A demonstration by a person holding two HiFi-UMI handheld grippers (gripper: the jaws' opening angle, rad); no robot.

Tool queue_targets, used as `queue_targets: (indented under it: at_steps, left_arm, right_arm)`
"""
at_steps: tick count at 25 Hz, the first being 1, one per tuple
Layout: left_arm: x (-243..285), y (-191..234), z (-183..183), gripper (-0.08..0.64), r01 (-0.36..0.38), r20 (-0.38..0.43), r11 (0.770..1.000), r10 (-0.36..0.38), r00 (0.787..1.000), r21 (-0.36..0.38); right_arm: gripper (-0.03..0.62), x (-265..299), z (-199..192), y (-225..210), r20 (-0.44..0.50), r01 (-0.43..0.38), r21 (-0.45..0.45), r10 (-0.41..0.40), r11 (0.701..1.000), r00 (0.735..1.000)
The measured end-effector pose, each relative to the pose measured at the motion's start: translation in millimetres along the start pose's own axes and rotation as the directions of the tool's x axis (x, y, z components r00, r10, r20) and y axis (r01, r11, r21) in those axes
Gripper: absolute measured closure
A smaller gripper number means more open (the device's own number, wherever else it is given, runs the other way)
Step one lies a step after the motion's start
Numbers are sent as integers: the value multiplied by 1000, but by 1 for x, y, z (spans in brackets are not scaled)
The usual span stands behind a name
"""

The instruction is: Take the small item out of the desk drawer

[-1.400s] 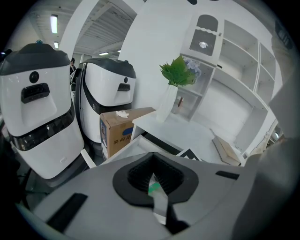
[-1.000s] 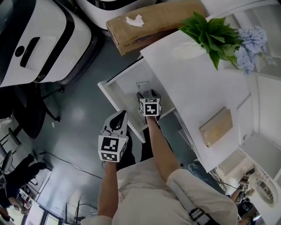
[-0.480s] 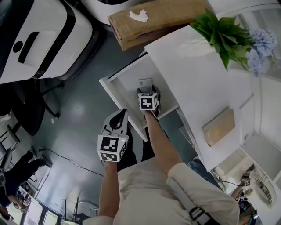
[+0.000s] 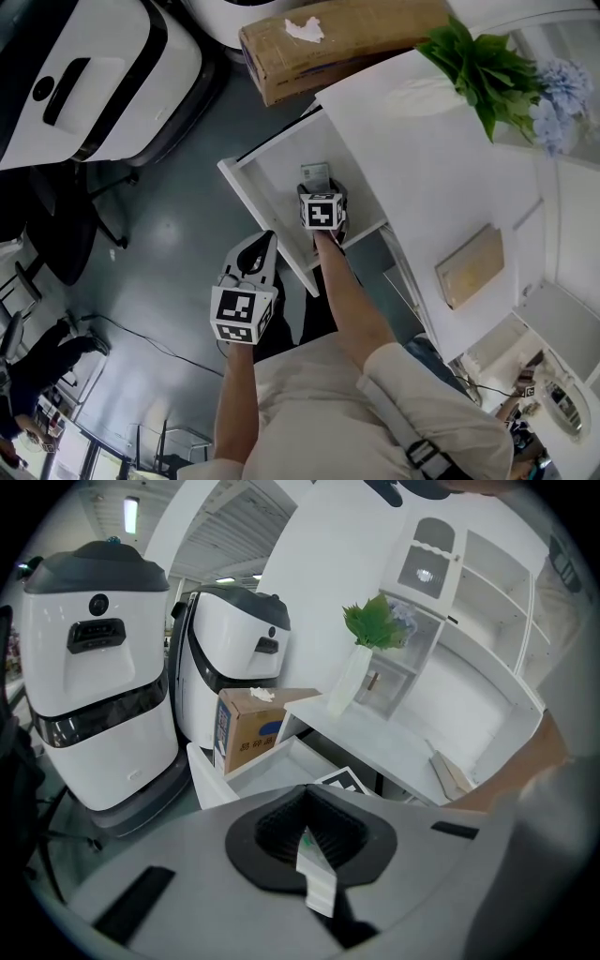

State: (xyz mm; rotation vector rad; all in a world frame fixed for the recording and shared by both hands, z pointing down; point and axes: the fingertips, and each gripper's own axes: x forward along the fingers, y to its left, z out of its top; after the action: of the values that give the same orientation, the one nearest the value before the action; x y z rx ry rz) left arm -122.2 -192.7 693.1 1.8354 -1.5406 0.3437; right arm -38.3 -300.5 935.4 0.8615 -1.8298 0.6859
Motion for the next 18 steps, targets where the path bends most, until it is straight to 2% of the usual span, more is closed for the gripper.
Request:
queue_targets:
  at_steps: [4, 9, 15, 18]
  left_arm:
    - [-2, -2, -1, 545, 15, -1, 1000, -15, 1000, 13]
    - [-3, -10, 4, 545, 53, 5, 998, -53, 999, 31]
    - [-5, -12, 9, 545, 71, 25, 997, -72, 997, 35]
    - [-7, -23, 7, 545, 93, 27, 995, -94, 995, 35]
  right_arm:
    - [227, -10, -3, 2, 17, -22, 19, 22, 1000, 1000]
    - [227, -34, 5, 5, 83, -80, 34, 77, 996, 994]
    - [227, -75, 23, 7, 183, -116, 15, 111, 993, 977]
    - [227, -105, 17, 5, 205, -118, 1, 115, 993, 972]
